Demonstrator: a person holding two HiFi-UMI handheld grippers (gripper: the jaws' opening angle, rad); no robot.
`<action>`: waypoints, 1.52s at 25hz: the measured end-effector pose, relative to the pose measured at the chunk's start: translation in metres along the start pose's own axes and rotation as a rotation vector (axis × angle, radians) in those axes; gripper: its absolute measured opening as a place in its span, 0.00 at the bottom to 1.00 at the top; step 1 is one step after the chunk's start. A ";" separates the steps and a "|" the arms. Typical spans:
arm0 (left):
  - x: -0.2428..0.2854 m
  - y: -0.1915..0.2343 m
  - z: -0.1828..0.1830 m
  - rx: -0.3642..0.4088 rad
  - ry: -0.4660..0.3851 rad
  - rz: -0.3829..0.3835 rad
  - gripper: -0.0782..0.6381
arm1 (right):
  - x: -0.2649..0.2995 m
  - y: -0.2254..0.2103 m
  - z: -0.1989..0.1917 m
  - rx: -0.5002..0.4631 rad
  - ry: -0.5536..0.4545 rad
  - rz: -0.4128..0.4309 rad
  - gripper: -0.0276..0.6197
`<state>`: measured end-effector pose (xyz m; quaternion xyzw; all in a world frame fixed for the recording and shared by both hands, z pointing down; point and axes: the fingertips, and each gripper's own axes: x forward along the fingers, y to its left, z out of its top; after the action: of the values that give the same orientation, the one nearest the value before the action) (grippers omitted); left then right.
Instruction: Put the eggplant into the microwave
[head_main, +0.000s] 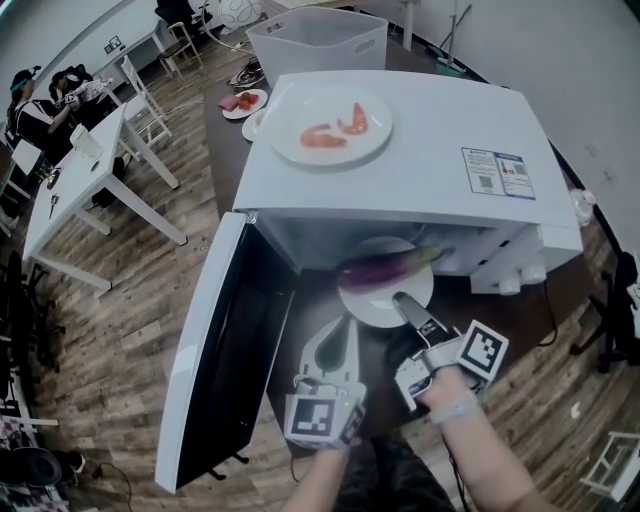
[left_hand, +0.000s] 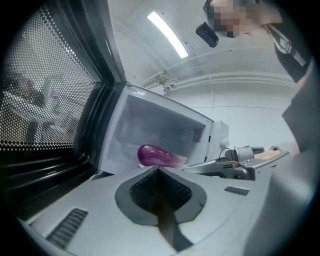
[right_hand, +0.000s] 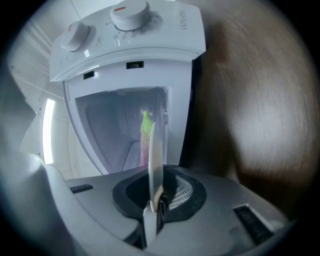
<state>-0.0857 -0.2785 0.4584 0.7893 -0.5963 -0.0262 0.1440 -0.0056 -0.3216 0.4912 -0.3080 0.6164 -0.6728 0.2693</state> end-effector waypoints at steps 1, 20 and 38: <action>0.001 -0.003 -0.001 -0.005 0.005 -0.012 0.11 | 0.001 -0.001 0.002 0.002 -0.008 -0.001 0.09; 0.016 -0.034 -0.017 -0.019 0.070 -0.159 0.13 | 0.018 -0.001 0.013 0.006 -0.052 0.002 0.08; 0.031 -0.031 -0.022 -0.066 0.073 -0.162 0.13 | 0.033 0.005 0.012 -0.066 0.008 0.014 0.11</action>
<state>-0.0427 -0.2962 0.4751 0.8303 -0.5236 -0.0287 0.1889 -0.0186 -0.3546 0.4899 -0.3095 0.6414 -0.6515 0.2614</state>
